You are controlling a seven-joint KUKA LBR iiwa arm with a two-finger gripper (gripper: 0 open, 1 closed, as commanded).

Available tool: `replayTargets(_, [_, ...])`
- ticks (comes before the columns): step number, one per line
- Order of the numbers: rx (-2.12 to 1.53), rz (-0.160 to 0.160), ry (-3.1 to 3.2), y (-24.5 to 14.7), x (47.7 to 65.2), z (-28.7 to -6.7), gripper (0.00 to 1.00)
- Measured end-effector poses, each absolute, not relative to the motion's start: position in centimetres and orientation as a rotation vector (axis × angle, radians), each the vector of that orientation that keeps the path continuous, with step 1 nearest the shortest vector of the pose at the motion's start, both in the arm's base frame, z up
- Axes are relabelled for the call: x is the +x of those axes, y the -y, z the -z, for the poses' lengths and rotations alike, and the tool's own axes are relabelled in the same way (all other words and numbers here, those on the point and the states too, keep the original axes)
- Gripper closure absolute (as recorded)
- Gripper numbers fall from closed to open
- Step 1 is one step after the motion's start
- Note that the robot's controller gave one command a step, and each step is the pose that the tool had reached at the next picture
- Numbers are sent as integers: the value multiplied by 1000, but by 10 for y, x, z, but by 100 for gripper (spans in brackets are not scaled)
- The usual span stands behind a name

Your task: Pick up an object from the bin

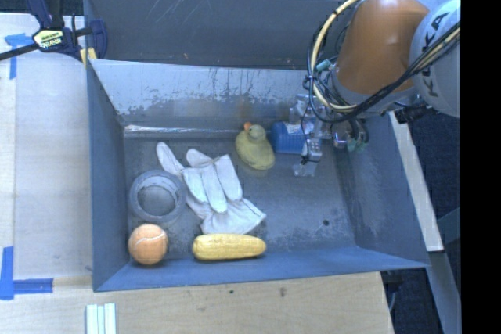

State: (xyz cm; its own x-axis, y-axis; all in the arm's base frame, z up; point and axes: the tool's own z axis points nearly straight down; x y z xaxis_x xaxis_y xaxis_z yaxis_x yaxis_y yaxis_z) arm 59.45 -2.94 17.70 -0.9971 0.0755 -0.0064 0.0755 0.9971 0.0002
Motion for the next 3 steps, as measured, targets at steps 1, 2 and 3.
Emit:
replayTargets(1, [11,1,-3147,16,595,-165,0])
replayTargets(2, [-29,1,-3125,0,606,-179,0])
replayTargets(3, [3,0,-3134,-3,611,-113,0])
